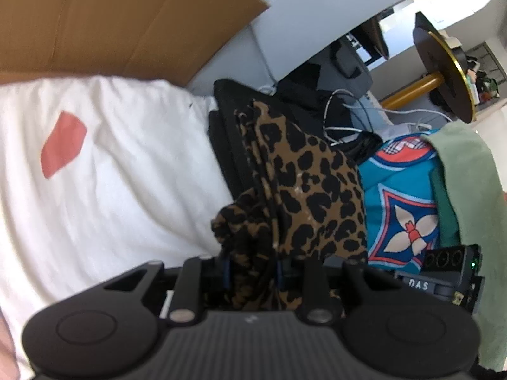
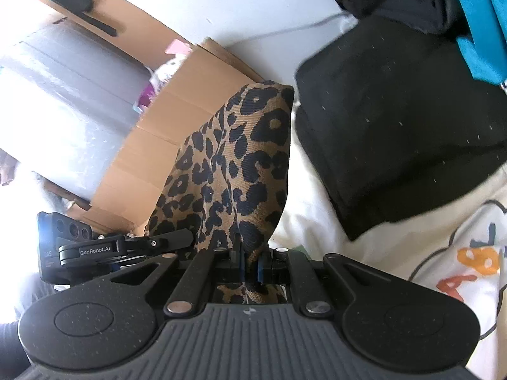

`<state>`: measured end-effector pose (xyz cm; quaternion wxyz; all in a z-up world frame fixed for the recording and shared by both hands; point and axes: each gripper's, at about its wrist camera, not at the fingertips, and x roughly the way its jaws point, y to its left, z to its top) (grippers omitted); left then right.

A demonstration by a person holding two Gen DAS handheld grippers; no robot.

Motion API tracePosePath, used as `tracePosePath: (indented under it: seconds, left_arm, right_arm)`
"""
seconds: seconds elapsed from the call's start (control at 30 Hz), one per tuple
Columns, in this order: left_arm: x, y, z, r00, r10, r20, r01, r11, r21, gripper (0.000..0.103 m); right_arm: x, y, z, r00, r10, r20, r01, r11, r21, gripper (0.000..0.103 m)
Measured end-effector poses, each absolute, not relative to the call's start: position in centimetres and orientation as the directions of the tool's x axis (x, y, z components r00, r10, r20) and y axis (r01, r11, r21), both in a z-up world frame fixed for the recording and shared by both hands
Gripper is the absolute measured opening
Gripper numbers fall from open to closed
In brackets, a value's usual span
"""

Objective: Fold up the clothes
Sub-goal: 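Carry the skirt with both grippers toward the black clothes pile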

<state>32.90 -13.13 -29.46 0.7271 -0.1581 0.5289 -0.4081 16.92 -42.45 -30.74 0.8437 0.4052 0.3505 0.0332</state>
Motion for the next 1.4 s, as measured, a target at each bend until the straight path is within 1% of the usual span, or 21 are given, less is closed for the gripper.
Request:
tracePosePath:
  seconds: [0.37, 0.63, 0.93, 1.1, 1.4]
  left_arm:
    - [31.9, -14.1, -24.8, 0.178, -0.745, -0.643, 0.447, 0.643, -0.622, 0.026]
    - [31.2, -16.0, -23.2, 0.212, -0.748, -0.629, 0.406, 0.653, -0.639, 0.026]
    - [29.2, -19.6, -23.2, 0.232, -0.787, -0.571, 0.377, 0.614, -0.693, 0.026]
    - [27.8, -21.6, -23.4, 0.246, -0.807, -0.537, 0.359, 0.59, -0.723, 0.026]
    - [27.8, -24.7, -25.3, 0.232, -0.826, -0.513, 0.335, 0.563, -0.756, 0.026]
  right_arm:
    - [16.8, -43.3, -26.5, 0.776, 0.302, -0.554, 0.186, 0.73, 0.658, 0.005]
    - [16.5, -44.5, -23.3, 0.786, 0.263, -0.56, 0.163, 0.785, 0.598, 0.005]
    - [14.6, -47.8, -20.9, 0.794, 0.189, -0.578, 0.202, 0.815, 0.543, 0.005]
    - [13.5, -49.2, -19.3, 0.791, 0.142, -0.595, 0.21, 0.851, 0.482, 0.005]
    - [13.6, -51.6, -19.8, 0.77, 0.06, -0.635, 0.277, 0.866, 0.417, 0.005]
